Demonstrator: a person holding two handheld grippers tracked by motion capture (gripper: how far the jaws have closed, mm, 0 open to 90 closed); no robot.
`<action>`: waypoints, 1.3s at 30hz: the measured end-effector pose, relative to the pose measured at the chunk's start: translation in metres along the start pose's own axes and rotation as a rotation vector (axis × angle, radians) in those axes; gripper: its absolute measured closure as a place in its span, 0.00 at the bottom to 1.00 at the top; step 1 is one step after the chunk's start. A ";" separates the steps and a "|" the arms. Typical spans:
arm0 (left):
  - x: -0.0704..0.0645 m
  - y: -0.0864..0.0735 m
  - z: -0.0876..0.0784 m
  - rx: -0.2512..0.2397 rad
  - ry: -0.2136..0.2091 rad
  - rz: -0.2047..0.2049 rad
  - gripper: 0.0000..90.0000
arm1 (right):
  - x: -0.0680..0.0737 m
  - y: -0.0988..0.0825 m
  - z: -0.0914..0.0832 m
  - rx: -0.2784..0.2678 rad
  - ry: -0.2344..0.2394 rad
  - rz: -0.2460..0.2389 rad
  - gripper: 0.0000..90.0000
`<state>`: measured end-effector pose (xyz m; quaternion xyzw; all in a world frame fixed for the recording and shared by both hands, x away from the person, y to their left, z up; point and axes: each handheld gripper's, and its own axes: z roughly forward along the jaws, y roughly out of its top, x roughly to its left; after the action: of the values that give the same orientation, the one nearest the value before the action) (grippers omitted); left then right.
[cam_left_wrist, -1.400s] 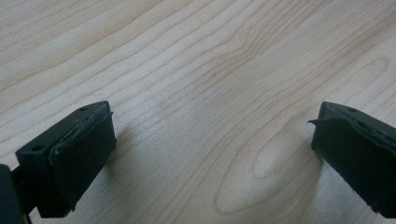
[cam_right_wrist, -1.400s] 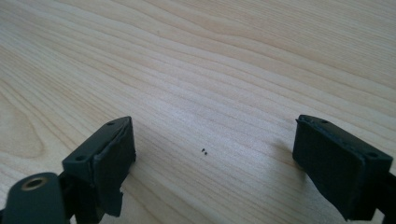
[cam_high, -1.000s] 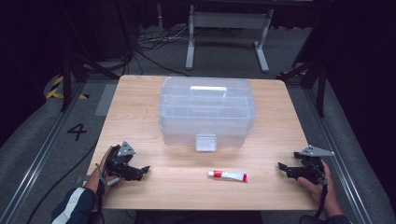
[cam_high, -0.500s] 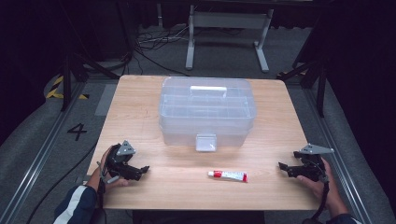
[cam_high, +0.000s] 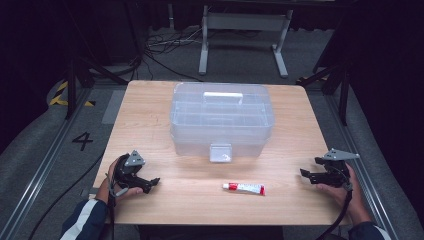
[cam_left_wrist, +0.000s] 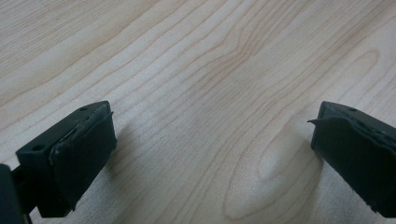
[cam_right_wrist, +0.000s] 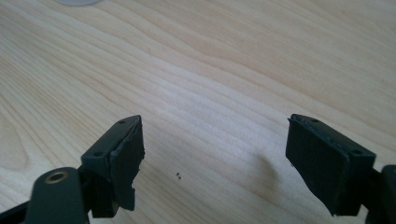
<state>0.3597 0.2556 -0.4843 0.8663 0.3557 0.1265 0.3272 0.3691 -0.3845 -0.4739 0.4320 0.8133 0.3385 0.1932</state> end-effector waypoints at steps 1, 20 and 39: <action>0.000 0.000 0.000 -0.001 0.000 -0.001 0.00 | 0.000 0.001 0.000 -0.003 0.004 -0.004 0.23; 0.000 0.000 0.000 0.000 0.001 0.001 0.00 | 0.003 0.050 -0.018 -0.096 0.022 -0.074 0.31; 0.000 0.000 0.000 0.000 0.000 0.000 0.00 | 0.002 0.087 -0.033 -0.187 0.002 -0.118 0.34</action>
<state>0.3596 0.2555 -0.4843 0.8663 0.3554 0.1266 0.3274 0.3973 -0.3610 -0.3883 0.3629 0.8025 0.4014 0.2513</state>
